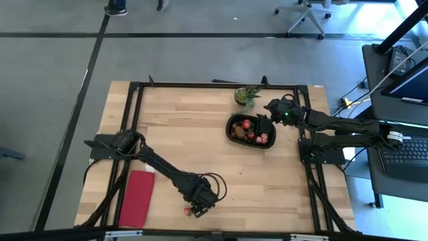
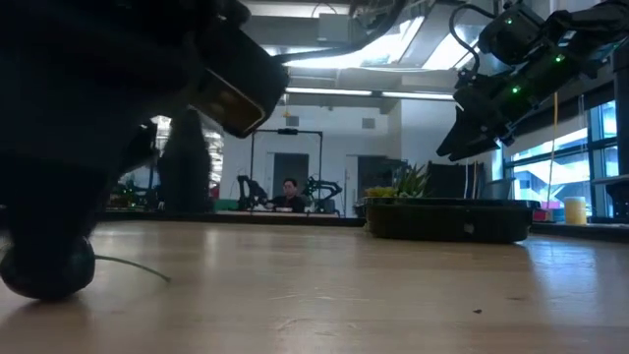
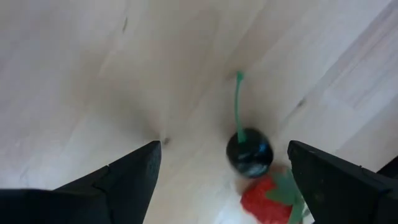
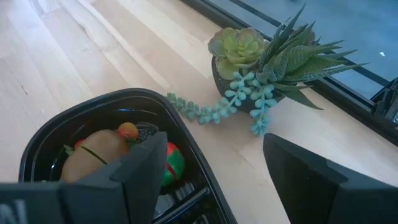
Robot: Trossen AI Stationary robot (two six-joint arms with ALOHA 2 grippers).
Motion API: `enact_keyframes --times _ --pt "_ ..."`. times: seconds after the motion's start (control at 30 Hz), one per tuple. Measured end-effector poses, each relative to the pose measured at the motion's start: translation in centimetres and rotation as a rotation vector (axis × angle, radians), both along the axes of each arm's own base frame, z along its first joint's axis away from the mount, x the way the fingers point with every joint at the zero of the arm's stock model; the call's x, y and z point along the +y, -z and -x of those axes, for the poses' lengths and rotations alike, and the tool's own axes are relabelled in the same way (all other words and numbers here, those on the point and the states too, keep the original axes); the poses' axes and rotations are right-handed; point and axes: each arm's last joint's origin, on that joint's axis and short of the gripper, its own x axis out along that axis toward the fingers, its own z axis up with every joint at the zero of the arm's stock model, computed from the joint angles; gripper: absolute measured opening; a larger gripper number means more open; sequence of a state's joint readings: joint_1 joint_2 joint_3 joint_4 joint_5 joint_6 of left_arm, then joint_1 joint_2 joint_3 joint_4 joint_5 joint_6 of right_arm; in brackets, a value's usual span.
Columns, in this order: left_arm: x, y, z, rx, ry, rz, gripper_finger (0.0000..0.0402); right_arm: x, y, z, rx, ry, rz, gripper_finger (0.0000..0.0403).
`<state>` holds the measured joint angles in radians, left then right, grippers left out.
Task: Pick and placing Produce into tupperware
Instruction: Put the black cherry into the of the black bin
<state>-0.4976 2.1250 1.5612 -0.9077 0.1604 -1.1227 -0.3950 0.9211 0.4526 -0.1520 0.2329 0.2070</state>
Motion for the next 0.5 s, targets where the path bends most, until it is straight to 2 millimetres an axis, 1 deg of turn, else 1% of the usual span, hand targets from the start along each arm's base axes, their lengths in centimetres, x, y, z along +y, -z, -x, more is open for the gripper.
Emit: enact_keyframes --times 0.2,0.37,0.5 --pt "0.11 -0.01 -0.45 -0.08 0.003 -0.07 0.034 0.01 0.04 0.02 0.003 0.001 -0.003 0.0268" --pt "0.05 -0.02 -0.24 -0.034 -0.054 -0.034 0.034 0.02 0.09 0.07 0.01 0.001 -0.006 0.0268" --pt "-0.07 -0.02 -0.17 -0.031 -0.052 -0.031 0.0338 0.02 0.09 0.06 0.01 0.001 -0.006 0.0268"
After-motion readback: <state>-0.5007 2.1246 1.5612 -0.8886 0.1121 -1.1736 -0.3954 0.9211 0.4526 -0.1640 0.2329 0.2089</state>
